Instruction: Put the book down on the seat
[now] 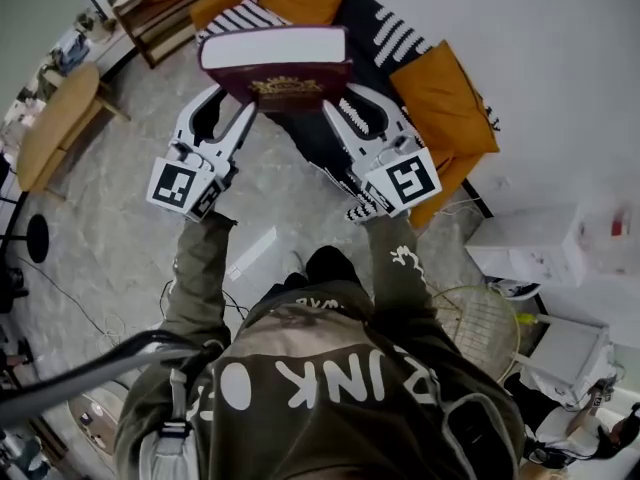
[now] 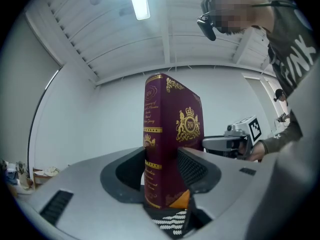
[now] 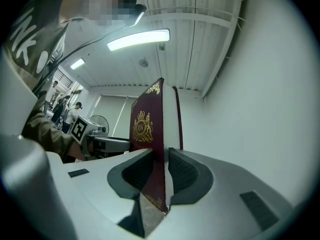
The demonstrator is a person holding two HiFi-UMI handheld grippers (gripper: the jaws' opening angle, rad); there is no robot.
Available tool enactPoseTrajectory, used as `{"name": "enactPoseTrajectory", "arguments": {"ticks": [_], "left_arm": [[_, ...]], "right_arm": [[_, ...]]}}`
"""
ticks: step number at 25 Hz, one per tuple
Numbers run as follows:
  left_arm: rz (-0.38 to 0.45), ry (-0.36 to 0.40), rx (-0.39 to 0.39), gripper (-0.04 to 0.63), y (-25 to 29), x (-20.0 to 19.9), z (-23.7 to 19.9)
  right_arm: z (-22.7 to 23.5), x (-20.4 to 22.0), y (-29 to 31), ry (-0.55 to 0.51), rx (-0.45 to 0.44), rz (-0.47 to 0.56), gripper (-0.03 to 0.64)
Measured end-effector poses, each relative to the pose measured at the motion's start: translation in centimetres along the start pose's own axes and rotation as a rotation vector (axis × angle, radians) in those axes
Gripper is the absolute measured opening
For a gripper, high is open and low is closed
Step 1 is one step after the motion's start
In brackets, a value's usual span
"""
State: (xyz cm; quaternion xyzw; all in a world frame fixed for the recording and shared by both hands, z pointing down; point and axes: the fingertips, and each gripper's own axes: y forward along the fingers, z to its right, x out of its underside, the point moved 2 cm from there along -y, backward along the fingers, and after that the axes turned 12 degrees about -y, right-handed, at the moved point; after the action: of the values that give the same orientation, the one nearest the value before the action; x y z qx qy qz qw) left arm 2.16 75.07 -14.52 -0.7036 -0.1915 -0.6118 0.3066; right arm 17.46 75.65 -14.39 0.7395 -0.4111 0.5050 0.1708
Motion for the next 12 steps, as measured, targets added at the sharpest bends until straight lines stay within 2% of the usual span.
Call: {"name": "enactPoseTrajectory", "arguments": {"ticks": [6, 12], "left_arm": [[-0.024, -0.014, -0.014, 0.189, 5.3, -0.2, -6.8], [-0.015, 0.009, -0.03, 0.189, 8.3, 2.0, -11.4]], "right_arm": [[5.2, 2.6, 6.6, 0.028, -0.009, -0.008, 0.1], [7.5, 6.9, 10.6, 0.031, -0.018, 0.02, 0.1]]}}
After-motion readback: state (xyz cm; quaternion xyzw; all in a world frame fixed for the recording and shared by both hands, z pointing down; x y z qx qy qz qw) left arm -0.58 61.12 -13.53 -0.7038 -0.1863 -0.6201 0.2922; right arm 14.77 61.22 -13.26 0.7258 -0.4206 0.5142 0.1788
